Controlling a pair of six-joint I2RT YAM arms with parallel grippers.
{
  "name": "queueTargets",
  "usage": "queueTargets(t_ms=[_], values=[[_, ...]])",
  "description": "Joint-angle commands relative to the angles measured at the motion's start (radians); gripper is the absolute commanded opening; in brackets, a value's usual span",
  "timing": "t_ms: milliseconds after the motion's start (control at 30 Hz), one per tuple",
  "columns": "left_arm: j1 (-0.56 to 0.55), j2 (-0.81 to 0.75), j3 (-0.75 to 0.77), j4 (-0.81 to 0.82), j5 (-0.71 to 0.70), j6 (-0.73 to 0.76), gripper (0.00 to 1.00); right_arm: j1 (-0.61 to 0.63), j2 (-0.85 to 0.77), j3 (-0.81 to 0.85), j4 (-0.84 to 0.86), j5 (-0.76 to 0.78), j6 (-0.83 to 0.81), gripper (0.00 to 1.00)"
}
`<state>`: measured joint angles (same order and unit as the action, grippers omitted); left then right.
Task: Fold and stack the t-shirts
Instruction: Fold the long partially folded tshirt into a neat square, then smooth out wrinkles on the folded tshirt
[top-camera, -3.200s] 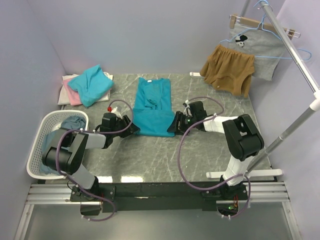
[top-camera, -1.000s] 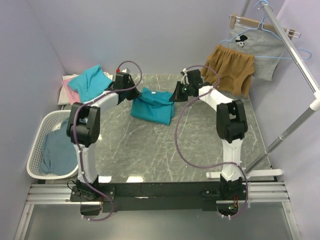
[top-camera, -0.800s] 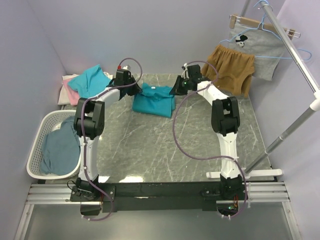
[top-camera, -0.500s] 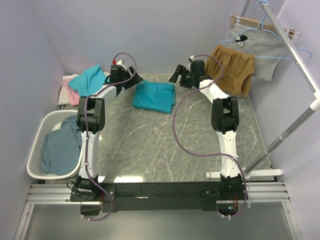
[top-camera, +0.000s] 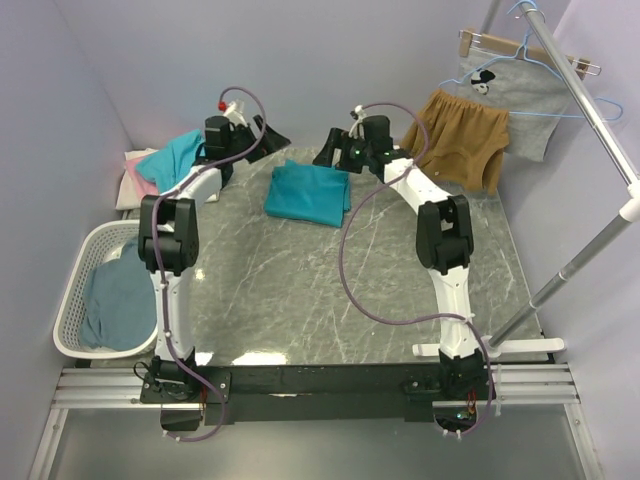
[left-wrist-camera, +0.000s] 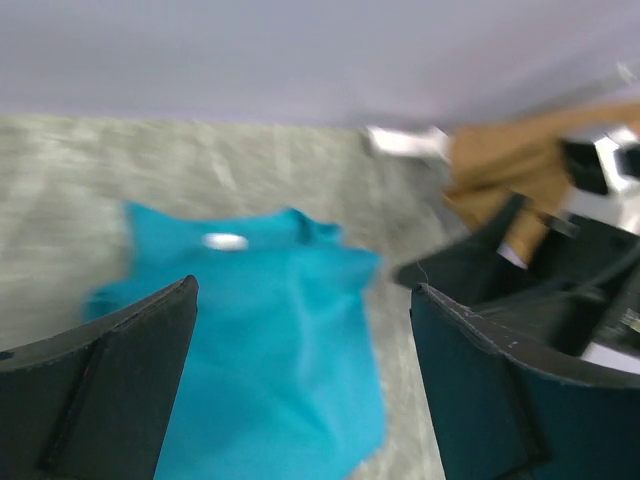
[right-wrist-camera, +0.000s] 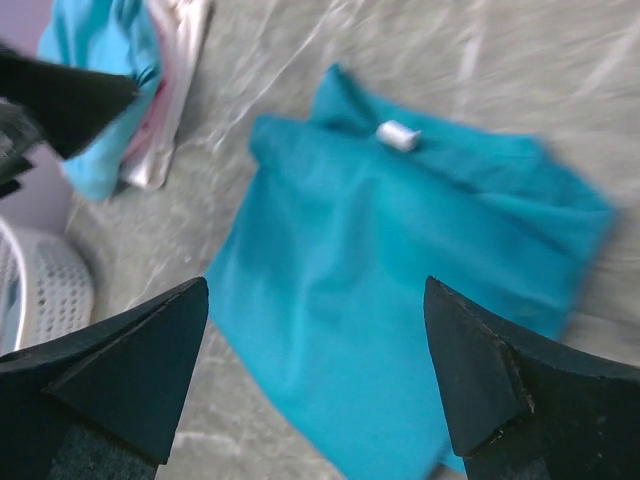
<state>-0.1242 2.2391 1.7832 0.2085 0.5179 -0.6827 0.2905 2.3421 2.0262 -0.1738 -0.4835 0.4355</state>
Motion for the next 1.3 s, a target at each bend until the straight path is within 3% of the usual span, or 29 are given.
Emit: queueTargets(t_ms=[0,133,333,400,633,800,967,1133,1267], values=[[-0.028,0.083,0.045,0.086,0.239,-0.072,0.92,0.012,0.045,0.075,-0.018,-0.055,0.02,0.93],[-0.029,0.189,0.14,0.141,0.3,-0.129,0.92,0.012,0.103,0.13,-0.026,-0.043,0.031,0.93],[-0.029,0.375,0.33,0.101,0.301,-0.137,0.92,0.003,0.25,0.291,-0.072,0.02,0.048,0.94],[-0.029,0.41,0.349,0.091,0.286,-0.118,0.93,-0.011,0.299,0.356,-0.093,0.01,0.072,0.94],[-0.026,0.445,0.381,0.103,0.217,-0.074,0.96,-0.043,0.286,0.345,-0.061,0.103,0.098,0.96],[-0.026,0.354,0.331,0.176,0.194,-0.084,0.97,-0.062,0.215,0.242,0.051,0.102,0.08,0.97],[-0.025,0.17,0.234,0.129,0.102,0.007,0.98,-0.073,0.062,0.102,0.108,0.129,0.023,0.98],[-0.023,0.03,0.087,-0.021,-0.114,0.124,0.98,-0.074,0.003,0.062,-0.016,0.169,0.002,0.98],[-0.012,-0.039,-0.079,-0.07,-0.186,0.164,0.97,-0.074,-0.05,-0.026,-0.035,0.152,0.009,0.98]])
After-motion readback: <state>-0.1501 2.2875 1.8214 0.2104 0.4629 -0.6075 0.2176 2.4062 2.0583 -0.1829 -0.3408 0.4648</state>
